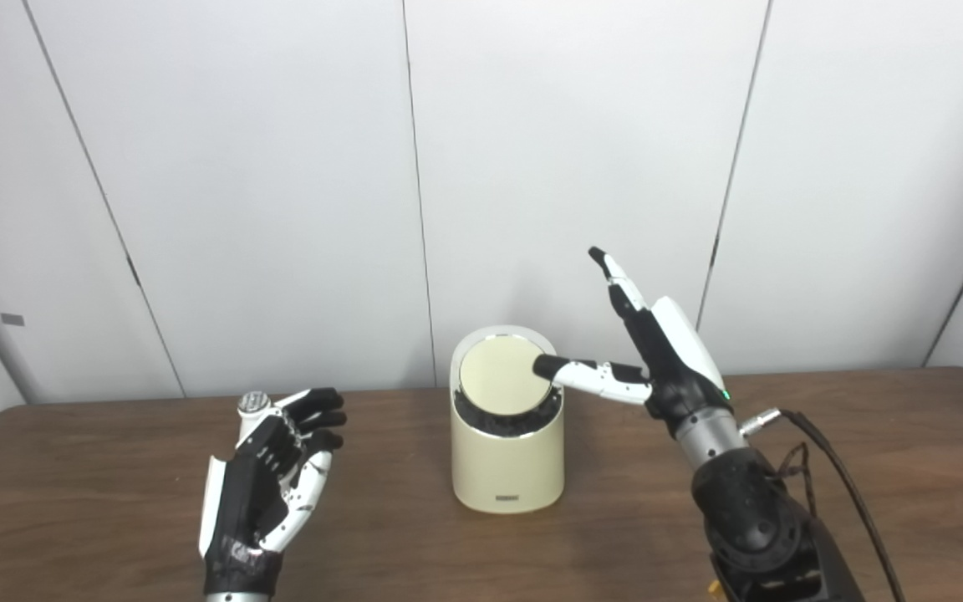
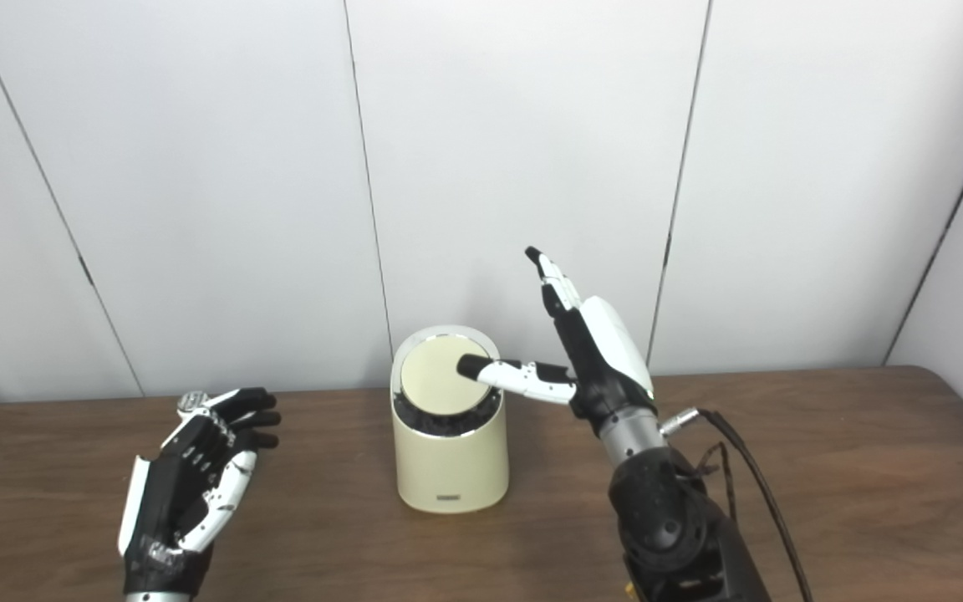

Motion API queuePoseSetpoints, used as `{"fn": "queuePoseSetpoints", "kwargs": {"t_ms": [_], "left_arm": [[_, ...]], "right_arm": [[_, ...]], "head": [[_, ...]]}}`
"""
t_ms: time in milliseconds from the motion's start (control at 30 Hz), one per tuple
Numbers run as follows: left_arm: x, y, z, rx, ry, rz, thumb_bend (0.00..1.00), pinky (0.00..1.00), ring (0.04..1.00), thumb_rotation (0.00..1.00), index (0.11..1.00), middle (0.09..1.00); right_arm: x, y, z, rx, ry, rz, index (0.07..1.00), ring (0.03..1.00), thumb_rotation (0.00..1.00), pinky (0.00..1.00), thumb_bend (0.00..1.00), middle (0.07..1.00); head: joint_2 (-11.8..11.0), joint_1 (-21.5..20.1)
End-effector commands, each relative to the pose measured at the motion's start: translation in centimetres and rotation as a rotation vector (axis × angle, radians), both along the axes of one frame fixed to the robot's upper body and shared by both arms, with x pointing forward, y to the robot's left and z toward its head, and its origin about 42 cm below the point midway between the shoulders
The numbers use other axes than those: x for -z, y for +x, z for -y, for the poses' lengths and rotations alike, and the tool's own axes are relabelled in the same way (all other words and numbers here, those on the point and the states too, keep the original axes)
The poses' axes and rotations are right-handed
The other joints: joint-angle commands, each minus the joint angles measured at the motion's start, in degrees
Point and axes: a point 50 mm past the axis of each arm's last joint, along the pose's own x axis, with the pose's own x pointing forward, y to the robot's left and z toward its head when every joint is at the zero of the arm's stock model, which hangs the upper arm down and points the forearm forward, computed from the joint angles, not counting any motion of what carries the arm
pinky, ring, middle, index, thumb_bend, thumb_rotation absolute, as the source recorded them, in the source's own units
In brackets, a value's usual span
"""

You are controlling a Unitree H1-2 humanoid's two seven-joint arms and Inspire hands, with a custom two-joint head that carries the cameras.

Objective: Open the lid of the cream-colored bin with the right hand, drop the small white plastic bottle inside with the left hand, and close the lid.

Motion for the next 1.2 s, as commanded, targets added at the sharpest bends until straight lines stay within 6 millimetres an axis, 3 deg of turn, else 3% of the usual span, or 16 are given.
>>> {"fn": "queuePoseSetpoints", "kwargs": {"t_ms": [0, 133, 267, 533, 800, 967, 1167], "left_arm": [[-1.8, 0.7, 0.5, 0.009, 0.005, 0.075, 0.27, 0.60, 0.685, 0.31, 0.707, 0.720], [-1.9, 0.6, 0.7, 0.009, 0.002, 0.077, 0.27, 0.60, 0.684, 0.31, 0.707, 0.721], [-1.9, 0.6, 0.8, 0.011, -0.011, 0.079, 0.27, 0.60, 0.684, 0.30, 0.706, 0.721], [-1.9, 0.6, 1.0, 0.006, 0.000, 0.079, 0.27, 0.59, 0.678, 0.32, 0.706, 0.717], [-2.0, 0.5, 1.2, 0.005, -0.008, 0.080, 0.28, 0.59, 0.686, 0.33, 0.707, 0.721], [-2.0, 0.5, 1.3, 0.001, -0.002, 0.085, 0.28, 0.59, 0.682, 0.34, 0.708, 0.720], [-2.1, 0.3, 1.4, 0.000, -0.001, 0.086, 0.28, 0.59, 0.678, 0.33, 0.705, 0.716]], "right_arm": [[-2.7, 0.6, -0.7, 0.003, -0.010, 0.102, 1.000, 1.000, 0.57, 0.96, 1.00, 1.000], [-2.6, 1.2, -1.4, 0.017, -0.048, 0.126, 1.000, 1.000, 0.49, 0.92, 1.00, 1.000], [-2.5, 1.7, -2.2, 0.041, -0.093, 0.139, 1.000, 1.000, 0.49, 0.87, 1.00, 1.000], [-1.7, 2.7, -3.1, 0.075, -0.099, 0.112, 1.000, 1.000, 0.44, 0.97, 1.00, 1.000], [-1.0, 3.7, -3.7, 0.116, -0.100, 0.104, 1.000, 1.000, 0.47, 1.00, 0.98, 1.000], [-0.9, 4.1, -4.2, 0.133, -0.111, 0.095, 1.000, 1.000, 0.54, 1.00, 0.98, 1.000], [-0.7, 4.4, -4.5, 0.162, -0.135, 0.073, 1.000, 1.000, 0.50, 0.97, 0.97, 1.000]], "head": [[-0.03, -0.01], [-0.04, 0.17], [-0.10, 0.36], [-0.20, 0.69], [-0.01, 0.75], [0.19, 0.79], [0.24, 0.96]]}}
